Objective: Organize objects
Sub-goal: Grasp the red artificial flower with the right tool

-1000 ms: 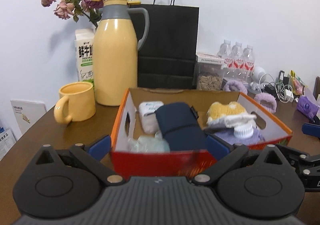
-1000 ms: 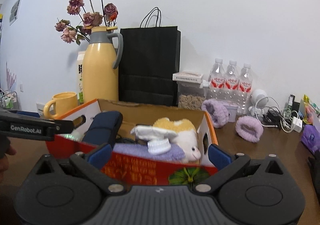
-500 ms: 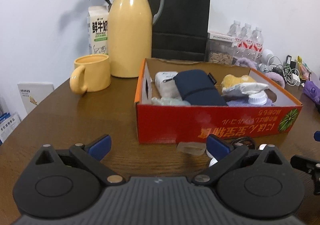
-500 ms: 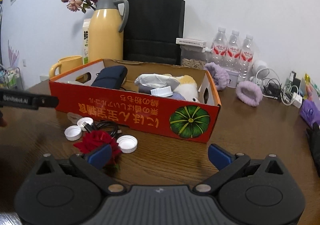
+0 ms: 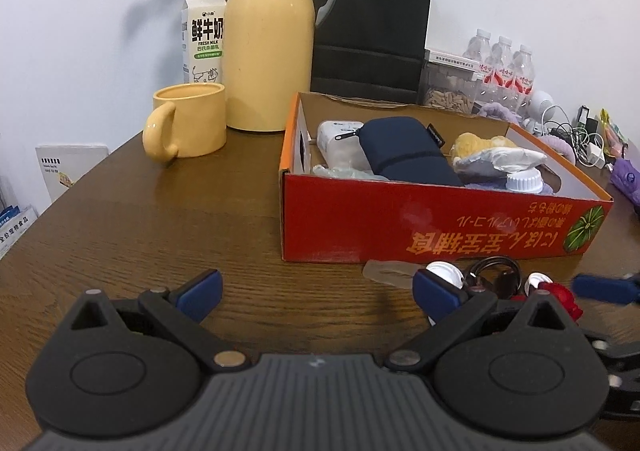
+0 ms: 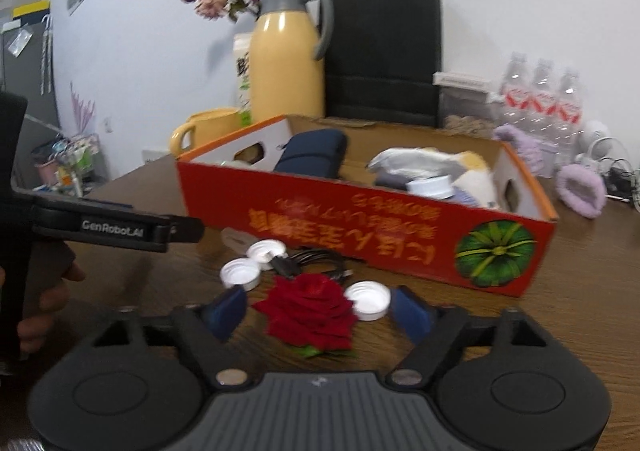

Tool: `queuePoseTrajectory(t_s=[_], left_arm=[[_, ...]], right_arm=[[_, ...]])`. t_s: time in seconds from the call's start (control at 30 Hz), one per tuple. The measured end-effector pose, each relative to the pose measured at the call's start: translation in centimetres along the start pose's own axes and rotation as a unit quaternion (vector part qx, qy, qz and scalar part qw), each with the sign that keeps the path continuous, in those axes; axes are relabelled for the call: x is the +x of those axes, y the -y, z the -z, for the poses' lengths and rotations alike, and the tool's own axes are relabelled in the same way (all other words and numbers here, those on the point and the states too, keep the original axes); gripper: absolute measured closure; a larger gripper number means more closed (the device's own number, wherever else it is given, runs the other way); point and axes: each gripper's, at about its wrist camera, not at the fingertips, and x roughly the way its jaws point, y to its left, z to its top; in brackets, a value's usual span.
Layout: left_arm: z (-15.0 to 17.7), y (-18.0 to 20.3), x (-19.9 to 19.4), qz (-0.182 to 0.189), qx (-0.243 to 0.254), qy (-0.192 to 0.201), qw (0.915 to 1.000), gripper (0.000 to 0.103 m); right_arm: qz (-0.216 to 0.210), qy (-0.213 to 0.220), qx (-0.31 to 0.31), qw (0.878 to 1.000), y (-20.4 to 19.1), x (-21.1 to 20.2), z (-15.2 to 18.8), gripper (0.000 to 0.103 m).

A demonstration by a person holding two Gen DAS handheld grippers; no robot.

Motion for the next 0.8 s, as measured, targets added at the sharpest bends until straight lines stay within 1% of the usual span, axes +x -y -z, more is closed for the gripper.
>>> queuePoseTrajectory(t_s=[0.03,0.07,0.13,0.2,0.27,0.37,0.43,0.5,0.63,0.8], left_arm=[[0.1,0.0,0.0,0.001,0.001,0.000,1.0000,0.000],[0.1,0.0,0.0,0.002,0.002,-0.001,1.0000,0.000],[0.1,0.1,0.0,0.003,0.003,-0.002,1.0000,0.000],[0.2,0.2,0.0,0.004,0.004,-0.002,1.0000,0.000],[0.2,0.3,0.0,0.007,0.006,-0.003,1.0000,0.000],[0.4,0.8,0.0,0.015,0.013,-0.004,0.9998,0.000],[0.5,1.3,0.0,0.022,0.019,-0.007,0.9996,0.000],[0.6,1.9,0.1,0.031,0.024,-0.011,0.9992,0.000],[1.0,3.5,0.5,0.039,0.039,-0.023,0.9982,0.000],[1.3,4.9,1.0,0.034,0.050,-0.037,0.9975,0.000]], right_arm=[[-0.005,-0.005,-0.002,1.000,-0.2,0.3,0.0,0.050],[-0.010,-0.009,-0.004,1.000,-0.4,0.4,0.1,0.064],[-0.011,-0.005,-0.007,1.000,-0.6,0.3,0.2,0.067],[-0.010,0.013,0.000,1.000,-0.4,-0.3,0.2,0.071],[-0.004,0.035,0.016,0.999,0.2,-1.1,0.1,0.072],[0.016,0.070,0.044,0.996,1.4,-2.3,0.1,0.072],[0.024,0.084,0.060,0.994,2.2,-2.7,0.0,0.073],[0.036,0.094,0.069,0.992,2.7,-3.1,-0.1,0.073],[0.057,0.101,0.075,0.990,3.2,-3.4,0.1,0.073],[0.068,0.110,0.078,0.988,3.9,-4.0,0.4,0.073]])
